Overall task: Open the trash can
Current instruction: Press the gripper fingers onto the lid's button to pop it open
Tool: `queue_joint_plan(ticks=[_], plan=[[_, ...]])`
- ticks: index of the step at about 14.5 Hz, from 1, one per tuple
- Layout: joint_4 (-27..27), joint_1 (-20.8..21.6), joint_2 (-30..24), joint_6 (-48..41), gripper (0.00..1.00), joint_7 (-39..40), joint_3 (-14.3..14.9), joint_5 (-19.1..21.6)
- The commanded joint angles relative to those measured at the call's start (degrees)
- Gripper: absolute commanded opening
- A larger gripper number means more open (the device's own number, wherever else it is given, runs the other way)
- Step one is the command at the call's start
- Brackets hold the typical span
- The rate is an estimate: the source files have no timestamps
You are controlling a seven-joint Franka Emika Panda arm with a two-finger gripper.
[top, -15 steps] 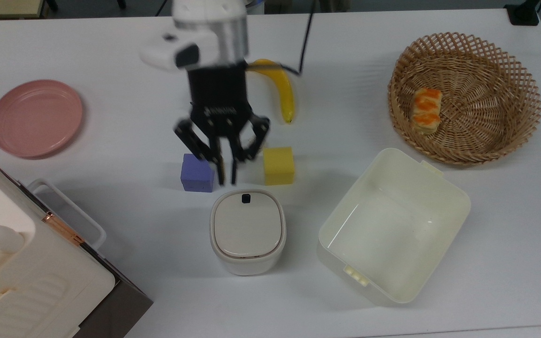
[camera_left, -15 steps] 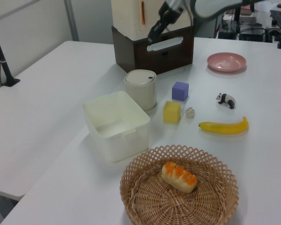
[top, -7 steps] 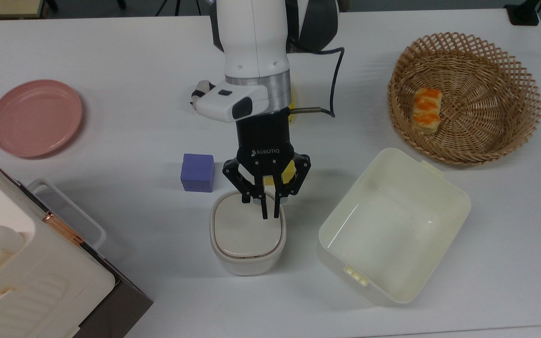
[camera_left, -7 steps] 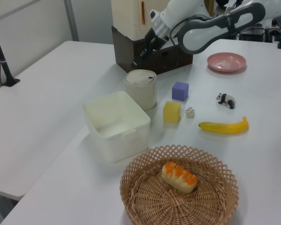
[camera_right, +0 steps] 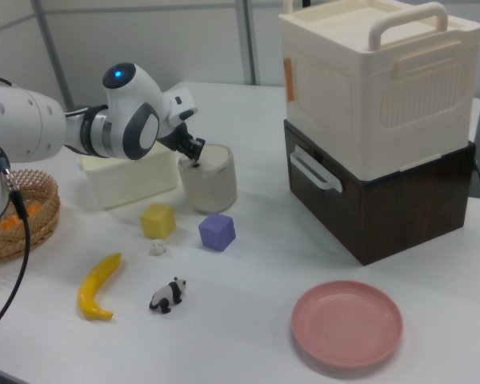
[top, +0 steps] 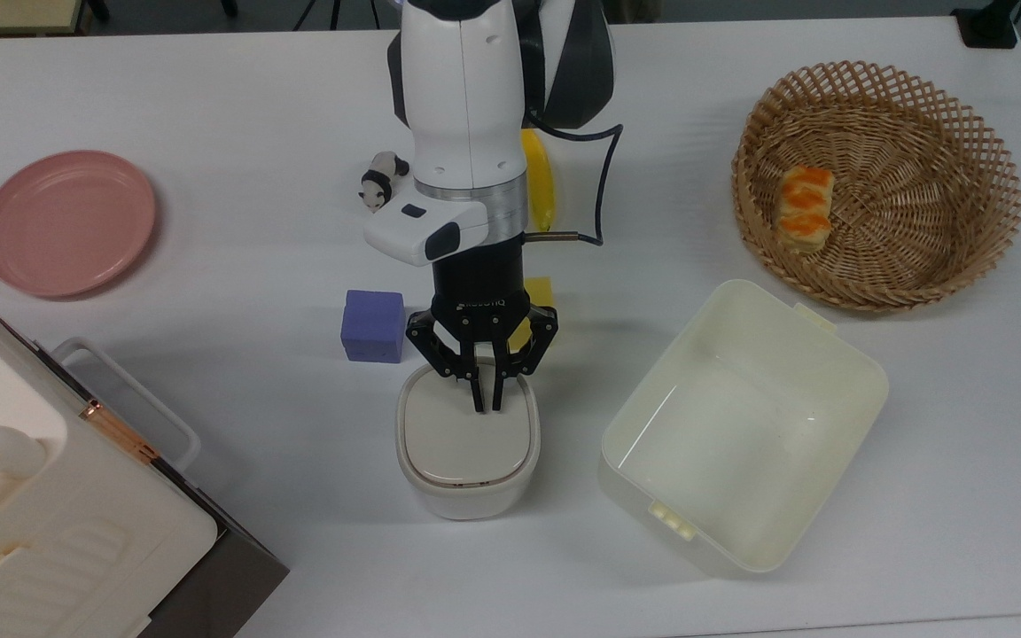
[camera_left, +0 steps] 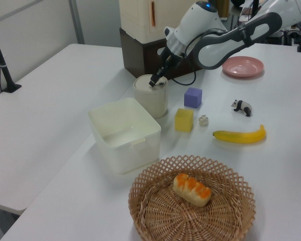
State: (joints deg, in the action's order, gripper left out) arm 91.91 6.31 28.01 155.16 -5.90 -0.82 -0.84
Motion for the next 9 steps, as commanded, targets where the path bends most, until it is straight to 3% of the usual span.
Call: queue_joint_plan(ticks=[1,5,9], plan=[[4.2,1.3,-0.8,-0.2,0.16,-1.5,1.5,-0.9],[4.0,1.2,-5.1,-0.2,0.17,-1.6,1.4,-0.2],[3.5,1.0,-12.7,-0.3,0.17,-3.9,1.4,-0.2]])
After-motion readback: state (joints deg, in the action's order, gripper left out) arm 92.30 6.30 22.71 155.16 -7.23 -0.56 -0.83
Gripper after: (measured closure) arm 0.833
